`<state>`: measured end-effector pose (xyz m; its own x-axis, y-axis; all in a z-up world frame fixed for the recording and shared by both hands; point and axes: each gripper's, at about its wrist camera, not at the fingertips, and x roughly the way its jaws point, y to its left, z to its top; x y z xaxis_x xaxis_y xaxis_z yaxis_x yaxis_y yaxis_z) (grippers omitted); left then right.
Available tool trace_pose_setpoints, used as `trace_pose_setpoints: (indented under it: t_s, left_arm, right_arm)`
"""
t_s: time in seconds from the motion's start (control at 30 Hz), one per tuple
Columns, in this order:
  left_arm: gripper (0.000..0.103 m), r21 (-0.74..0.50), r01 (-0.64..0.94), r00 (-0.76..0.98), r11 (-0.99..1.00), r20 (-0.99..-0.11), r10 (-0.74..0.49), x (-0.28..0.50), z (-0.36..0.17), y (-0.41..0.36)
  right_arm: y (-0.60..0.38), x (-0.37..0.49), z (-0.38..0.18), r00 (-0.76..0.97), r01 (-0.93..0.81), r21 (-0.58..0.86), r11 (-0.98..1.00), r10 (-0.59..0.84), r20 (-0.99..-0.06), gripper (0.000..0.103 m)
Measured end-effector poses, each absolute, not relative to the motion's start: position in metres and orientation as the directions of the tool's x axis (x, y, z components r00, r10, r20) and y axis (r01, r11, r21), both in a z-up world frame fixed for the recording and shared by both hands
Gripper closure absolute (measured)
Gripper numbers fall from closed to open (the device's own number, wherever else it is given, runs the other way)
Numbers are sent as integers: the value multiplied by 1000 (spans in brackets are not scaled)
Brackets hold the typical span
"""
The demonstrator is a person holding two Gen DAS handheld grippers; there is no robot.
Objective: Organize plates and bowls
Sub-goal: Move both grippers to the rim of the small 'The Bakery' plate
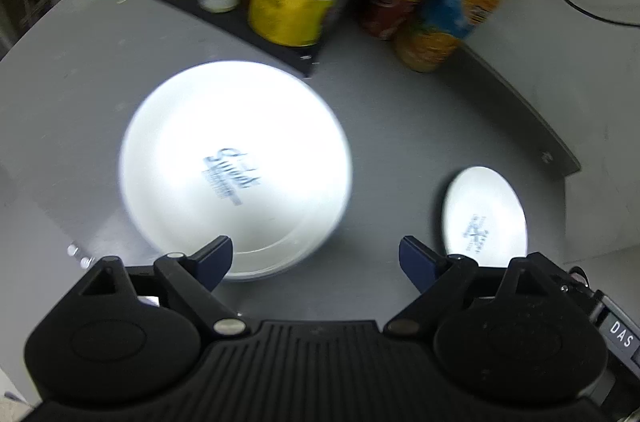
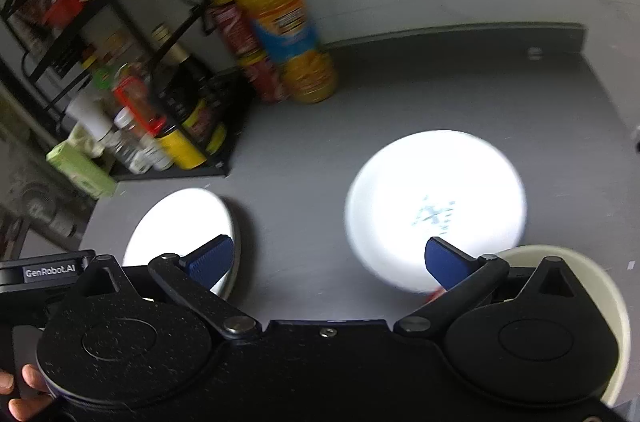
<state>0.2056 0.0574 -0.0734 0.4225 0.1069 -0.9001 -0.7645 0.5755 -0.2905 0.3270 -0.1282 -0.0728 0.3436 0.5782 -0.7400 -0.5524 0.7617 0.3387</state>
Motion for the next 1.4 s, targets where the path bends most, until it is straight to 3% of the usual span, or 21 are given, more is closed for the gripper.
trace_pose_setpoints:
  t_s: [0.53,0.7,1.03,1.17,1.4]
  left_arm:
    - [14,-344,-673,453,655,-892,-2,297,-90,24]
    - [16,-380,-646,430,662,-898,-95,322,-111,20]
    - [17,-367,-643,401,672,-909,-114,352,-139,17]
    - [27,-382,-652,392,655,-909,-140,363,-152,19]
    - [48,-383,-651,349,656,-918,-189,379,-176,18]
  right_arm:
    - [-173,382,-83,421,-435,319,842,503,-755,1]
    - [-179,402,-95,394,-389,345,854,493,-776,5]
    - [-183,433,-127,352,-314,314,896,417,-838,19]
    - [-184,447,-141,303,-276,321,906,399,-865,35]
    - [-185,465,-160,234,-235,324,917,376,-897,43]
